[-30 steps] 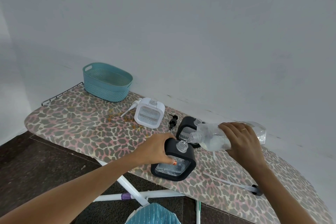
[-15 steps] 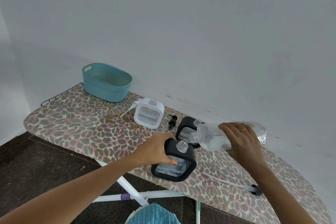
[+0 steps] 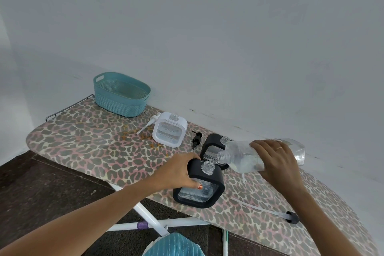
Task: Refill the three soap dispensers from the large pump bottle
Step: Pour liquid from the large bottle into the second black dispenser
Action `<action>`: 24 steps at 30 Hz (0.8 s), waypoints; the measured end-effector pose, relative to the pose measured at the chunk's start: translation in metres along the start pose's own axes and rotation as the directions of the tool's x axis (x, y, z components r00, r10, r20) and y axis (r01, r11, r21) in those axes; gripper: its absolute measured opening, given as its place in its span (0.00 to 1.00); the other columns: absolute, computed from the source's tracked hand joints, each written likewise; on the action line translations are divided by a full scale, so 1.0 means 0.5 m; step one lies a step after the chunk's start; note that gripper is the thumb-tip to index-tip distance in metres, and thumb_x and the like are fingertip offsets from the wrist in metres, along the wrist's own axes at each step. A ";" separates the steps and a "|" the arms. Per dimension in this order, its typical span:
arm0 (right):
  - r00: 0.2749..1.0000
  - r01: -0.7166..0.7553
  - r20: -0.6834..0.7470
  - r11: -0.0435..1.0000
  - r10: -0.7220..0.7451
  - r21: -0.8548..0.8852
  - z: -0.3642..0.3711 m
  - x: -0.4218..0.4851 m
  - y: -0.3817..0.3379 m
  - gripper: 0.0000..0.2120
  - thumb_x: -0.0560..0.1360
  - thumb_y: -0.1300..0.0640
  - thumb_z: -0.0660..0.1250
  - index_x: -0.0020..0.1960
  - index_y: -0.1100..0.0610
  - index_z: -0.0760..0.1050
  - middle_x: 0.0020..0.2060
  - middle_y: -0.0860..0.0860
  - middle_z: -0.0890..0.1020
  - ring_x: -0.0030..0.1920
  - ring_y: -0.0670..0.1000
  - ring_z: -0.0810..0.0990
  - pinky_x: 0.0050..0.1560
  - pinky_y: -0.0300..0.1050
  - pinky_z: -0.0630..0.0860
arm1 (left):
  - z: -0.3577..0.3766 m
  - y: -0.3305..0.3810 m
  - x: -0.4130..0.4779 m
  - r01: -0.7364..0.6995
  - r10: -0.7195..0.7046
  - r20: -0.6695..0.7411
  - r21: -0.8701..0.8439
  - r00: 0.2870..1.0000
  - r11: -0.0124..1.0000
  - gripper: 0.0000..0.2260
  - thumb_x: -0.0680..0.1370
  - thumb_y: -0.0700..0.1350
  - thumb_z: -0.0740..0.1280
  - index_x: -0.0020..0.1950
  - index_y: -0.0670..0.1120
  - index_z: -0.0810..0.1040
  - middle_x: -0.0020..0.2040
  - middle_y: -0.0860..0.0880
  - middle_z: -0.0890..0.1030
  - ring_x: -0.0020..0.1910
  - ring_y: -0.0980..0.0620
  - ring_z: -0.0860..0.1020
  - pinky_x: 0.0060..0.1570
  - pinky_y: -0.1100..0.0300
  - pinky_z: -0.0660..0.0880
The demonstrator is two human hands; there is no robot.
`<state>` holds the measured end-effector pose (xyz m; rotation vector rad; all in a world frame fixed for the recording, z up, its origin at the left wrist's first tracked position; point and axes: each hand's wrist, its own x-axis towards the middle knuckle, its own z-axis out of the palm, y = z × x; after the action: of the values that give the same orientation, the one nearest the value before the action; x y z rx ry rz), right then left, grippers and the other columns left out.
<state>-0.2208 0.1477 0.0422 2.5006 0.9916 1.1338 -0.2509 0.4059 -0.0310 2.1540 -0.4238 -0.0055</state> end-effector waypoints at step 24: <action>1.000 0.016 0.027 1.000 -0.016 -0.017 -0.004 0.003 0.004 0.30 0.43 0.69 0.81 0.45 0.62 0.81 0.41 0.55 0.85 0.40 0.58 0.84 0.41 0.51 0.78 | 0.001 0.002 -0.004 -0.002 0.002 -0.001 -0.017 1.000 1.000 0.25 0.64 0.44 0.76 0.59 0.48 0.73 0.47 0.56 0.76 0.42 0.62 0.75 0.40 0.80 0.69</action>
<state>-0.2208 0.1470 0.0452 2.4839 0.9887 1.0959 -0.2530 0.4055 -0.0308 2.1371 -0.4241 -0.0068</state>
